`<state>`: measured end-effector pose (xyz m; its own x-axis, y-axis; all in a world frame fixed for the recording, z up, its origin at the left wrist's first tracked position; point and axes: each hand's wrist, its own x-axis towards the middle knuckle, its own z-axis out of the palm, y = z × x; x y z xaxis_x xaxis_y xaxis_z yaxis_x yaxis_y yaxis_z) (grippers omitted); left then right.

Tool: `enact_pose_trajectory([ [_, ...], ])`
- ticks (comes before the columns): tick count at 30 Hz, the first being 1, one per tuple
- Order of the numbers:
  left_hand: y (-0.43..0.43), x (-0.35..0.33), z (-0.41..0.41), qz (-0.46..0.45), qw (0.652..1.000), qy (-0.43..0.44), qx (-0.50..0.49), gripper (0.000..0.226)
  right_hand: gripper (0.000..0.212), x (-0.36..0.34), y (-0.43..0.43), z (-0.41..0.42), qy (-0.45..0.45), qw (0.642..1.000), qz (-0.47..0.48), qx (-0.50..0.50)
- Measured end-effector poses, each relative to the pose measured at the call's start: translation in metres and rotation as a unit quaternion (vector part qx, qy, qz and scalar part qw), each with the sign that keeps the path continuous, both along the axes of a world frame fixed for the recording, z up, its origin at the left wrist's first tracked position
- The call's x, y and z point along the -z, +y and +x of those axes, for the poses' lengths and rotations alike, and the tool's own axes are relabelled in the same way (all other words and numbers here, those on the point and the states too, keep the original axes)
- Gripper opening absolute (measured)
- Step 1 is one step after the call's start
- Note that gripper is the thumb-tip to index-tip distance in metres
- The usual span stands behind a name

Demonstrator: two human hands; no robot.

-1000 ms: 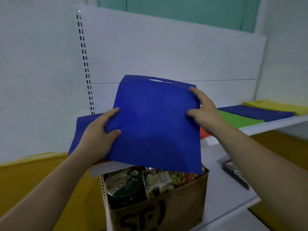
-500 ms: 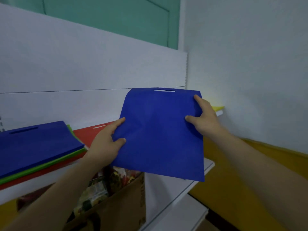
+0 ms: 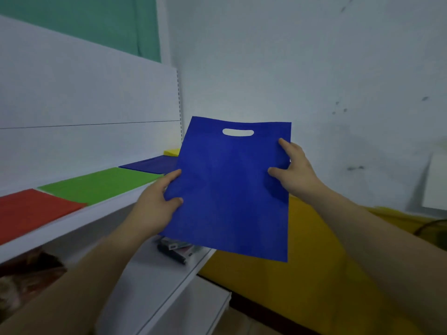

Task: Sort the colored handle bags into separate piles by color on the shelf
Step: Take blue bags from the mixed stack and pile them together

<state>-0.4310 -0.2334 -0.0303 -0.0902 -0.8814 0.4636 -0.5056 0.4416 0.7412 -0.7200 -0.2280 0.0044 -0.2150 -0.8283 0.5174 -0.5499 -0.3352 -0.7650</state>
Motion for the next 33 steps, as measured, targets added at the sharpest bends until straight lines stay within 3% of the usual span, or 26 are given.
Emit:
enact_pose_trajectory([
  [10, -0.092, 0.008, -0.079, 0.015, 0.998, 0.001, 0.069, 0.057, 0.071, 0.007, -0.049, -0.07, 0.014, 0.997, 0.021, 0.079],
  [21, -0.226, -0.004, -0.096, 0.001, 0.994, 0.015, 0.111, 0.058, 0.071, -0.009, -0.168, -0.082, 0.02, 0.992, 0.013, 0.125],
  [33, -0.315, -0.004, -0.086, 0.023, 0.997, 0.048, 0.056, 0.057, 0.071, -0.007, -0.3, -0.083, 0.024, 0.998, 0.003, 0.066],
])
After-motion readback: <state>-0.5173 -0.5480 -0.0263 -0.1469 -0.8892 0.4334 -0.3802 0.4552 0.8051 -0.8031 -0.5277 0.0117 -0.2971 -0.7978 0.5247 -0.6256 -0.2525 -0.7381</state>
